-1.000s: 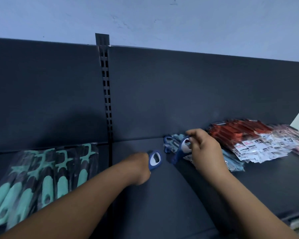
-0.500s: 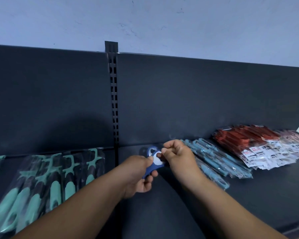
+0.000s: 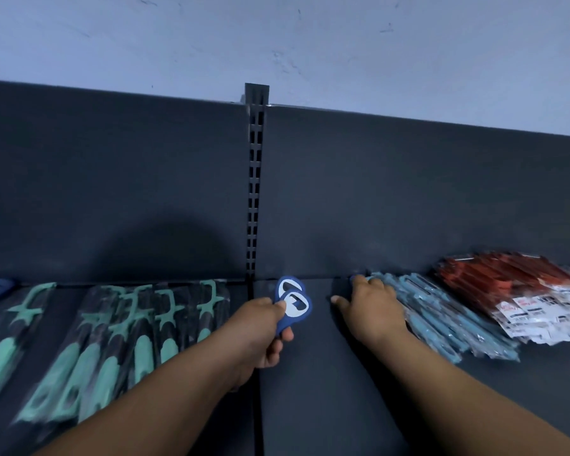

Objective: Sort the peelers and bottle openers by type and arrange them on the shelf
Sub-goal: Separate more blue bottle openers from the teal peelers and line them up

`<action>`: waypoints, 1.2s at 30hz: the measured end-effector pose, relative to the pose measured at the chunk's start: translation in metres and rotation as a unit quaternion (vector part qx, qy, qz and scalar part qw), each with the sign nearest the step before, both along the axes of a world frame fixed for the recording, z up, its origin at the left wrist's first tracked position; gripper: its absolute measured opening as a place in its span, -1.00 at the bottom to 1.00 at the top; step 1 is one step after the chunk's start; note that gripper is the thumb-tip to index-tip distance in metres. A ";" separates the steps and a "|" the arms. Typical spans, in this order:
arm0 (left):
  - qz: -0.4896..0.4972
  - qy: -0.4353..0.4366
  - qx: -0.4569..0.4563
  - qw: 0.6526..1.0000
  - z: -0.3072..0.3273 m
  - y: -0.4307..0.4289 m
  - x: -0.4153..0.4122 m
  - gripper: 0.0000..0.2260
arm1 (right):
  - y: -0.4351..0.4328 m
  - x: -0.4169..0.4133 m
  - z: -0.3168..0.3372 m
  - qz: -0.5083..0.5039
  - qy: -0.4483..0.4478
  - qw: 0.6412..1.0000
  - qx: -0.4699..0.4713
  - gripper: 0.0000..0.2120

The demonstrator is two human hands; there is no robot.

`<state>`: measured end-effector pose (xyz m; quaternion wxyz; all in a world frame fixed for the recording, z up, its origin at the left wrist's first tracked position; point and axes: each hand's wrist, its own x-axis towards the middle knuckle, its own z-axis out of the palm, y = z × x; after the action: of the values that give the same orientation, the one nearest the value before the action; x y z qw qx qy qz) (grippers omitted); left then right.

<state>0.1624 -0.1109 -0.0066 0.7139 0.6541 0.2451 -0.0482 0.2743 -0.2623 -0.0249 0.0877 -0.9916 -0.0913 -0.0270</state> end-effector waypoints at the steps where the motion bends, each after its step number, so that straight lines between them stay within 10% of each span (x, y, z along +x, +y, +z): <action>1: 0.004 -0.001 -0.003 1.000 0.000 0.001 -0.001 -0.79 | 0.003 0.001 0.002 0.002 -0.007 1.000 0.003 -0.54; 10: 0.052 -0.016 -0.056 0.997 0.006 0.012 -0.009 -0.81 | 0.015 -0.014 0.020 0.077 -0.016 0.997 -0.009 -0.81; 13: 0.068 -0.022 -0.065 0.995 0.006 0.014 -0.011 -0.80 | 0.015 -0.017 0.023 0.061 0.064 0.984 0.152 -0.69; 16: 0.086 -0.034 -0.071 0.993 0.007 0.015 -0.012 -0.81 | 0.023 -0.035 0.038 0.059 0.268 0.798 0.536 -0.41; 18: 0.091 -0.049 -0.078 0.992 0.010 0.013 -0.012 -0.82 | 0.033 -0.051 0.045 0.080 0.325 0.705 0.625 -0.40; 26: 0.113 -0.072 -0.110 0.985 0.020 0.016 -0.028 -0.74 | 0.068 -0.079 0.040 0.170 0.151 0.859 0.458 -0.40; 30: 0.149 -0.065 -0.090 0.983 0.020 0.028 -0.039 -0.67 | 0.080 -0.088 0.043 0.207 0.185 0.851 0.446 -0.48; 33: 0.141 -0.064 -0.066 0.986 0.024 0.039 -0.051 -0.74 | 0.098 -0.093 0.045 0.226 0.264 0.787 0.511 -0.35; 36: 0.140 -0.084 -0.021 0.986 0.027 0.055 -0.062 -0.78 | 0.125 -0.098 0.051 0.196 0.371 0.645 0.638 -0.50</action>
<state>0.1006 -0.0563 0.0200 0.7453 0.6001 0.2720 0.1020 0.1768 -0.1375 0.0261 0.7286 -0.5762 -0.2031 0.3096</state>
